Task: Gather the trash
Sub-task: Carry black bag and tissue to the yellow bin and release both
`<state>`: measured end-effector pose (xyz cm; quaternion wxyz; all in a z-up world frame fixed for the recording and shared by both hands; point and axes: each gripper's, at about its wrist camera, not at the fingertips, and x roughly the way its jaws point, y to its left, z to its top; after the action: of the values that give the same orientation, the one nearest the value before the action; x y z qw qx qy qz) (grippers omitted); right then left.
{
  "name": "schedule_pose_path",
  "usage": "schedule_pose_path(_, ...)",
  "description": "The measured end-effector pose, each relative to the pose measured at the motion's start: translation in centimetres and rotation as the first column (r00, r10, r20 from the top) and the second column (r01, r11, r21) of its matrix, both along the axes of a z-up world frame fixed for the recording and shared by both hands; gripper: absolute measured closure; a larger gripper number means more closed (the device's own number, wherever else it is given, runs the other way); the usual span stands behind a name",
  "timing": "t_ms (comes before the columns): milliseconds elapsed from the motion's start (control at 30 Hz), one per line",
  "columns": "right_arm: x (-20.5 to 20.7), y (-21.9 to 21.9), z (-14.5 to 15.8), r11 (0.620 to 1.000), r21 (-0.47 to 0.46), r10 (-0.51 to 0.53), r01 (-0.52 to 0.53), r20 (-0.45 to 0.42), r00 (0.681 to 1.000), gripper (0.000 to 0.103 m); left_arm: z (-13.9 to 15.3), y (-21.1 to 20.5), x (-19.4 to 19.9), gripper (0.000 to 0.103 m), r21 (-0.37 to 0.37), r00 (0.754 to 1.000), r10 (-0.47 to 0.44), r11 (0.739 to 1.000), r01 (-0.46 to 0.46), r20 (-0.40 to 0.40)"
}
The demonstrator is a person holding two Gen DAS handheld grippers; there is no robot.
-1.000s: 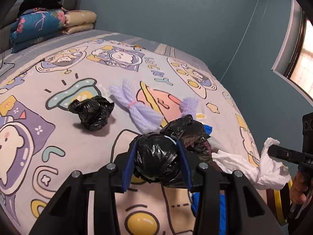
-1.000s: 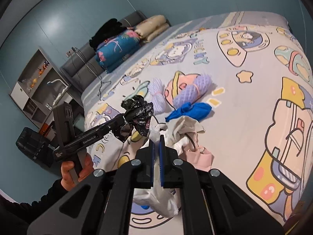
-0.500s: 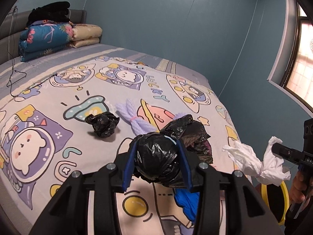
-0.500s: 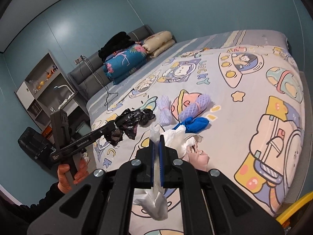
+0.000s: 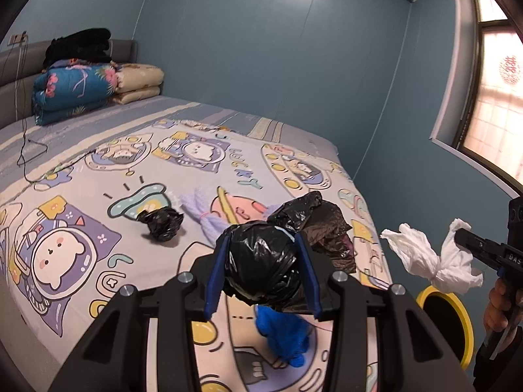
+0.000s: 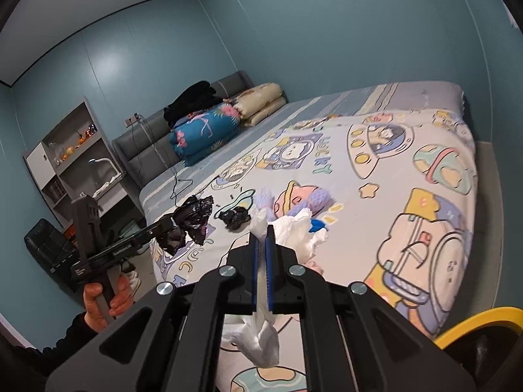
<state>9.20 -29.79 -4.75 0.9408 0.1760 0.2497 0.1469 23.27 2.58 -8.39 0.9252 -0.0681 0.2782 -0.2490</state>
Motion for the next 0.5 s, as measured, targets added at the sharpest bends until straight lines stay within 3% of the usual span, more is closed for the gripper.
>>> schedule_pose_path(500, -5.6, -4.3, 1.9, 0.994, -0.023, -0.109, 0.111, 0.077, 0.991, 0.100, 3.1, -5.6, -4.0, 0.064, 0.002, 0.992, -0.107, 0.994, 0.107, 0.062)
